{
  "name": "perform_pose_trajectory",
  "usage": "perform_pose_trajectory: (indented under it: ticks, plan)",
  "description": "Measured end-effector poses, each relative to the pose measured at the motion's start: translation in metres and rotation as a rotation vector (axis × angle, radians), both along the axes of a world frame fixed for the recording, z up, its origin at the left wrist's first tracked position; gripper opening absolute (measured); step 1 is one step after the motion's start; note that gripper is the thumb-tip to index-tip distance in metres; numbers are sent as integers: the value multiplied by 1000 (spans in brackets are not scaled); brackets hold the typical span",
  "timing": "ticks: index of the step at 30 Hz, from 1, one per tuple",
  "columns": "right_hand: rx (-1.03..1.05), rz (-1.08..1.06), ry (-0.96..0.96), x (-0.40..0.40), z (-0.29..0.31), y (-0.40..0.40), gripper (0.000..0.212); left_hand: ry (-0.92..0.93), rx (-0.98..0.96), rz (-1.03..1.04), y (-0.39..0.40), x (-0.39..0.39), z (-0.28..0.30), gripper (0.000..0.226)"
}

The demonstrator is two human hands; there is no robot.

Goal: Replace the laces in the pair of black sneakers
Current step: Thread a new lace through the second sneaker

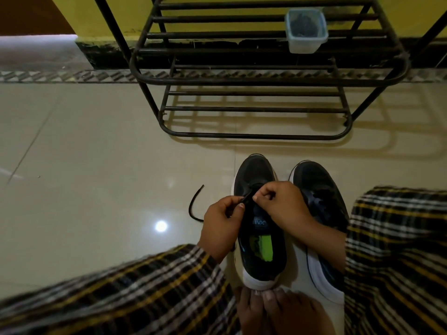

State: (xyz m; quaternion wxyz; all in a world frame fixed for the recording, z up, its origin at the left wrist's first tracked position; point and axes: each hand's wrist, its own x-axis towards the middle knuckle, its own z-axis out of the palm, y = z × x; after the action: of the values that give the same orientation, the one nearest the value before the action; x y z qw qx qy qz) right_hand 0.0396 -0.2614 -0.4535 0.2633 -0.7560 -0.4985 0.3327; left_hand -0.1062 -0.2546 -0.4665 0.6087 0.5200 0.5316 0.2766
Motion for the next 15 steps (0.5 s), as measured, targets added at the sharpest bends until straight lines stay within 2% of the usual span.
perform_pose_trajectory:
  ticks: [4, 8, 12, 15]
  plan:
    - [2, -28, 6, 2, -1, 1, 18, 38, 14, -53, 2, -2, 0, 24]
    - [36, -123, 21, 13, 1, 1, 20, 123, 114, -207, 5, 1, 8, 38]
    - [-22, -132, 39, 25, 0, -5, 22, 172, 137, -217, 5, 2, 8, 42]
    - [-59, -70, -28, 27, 0, -8, 21, 160, 117, -192, 3, 2, 8, 40]
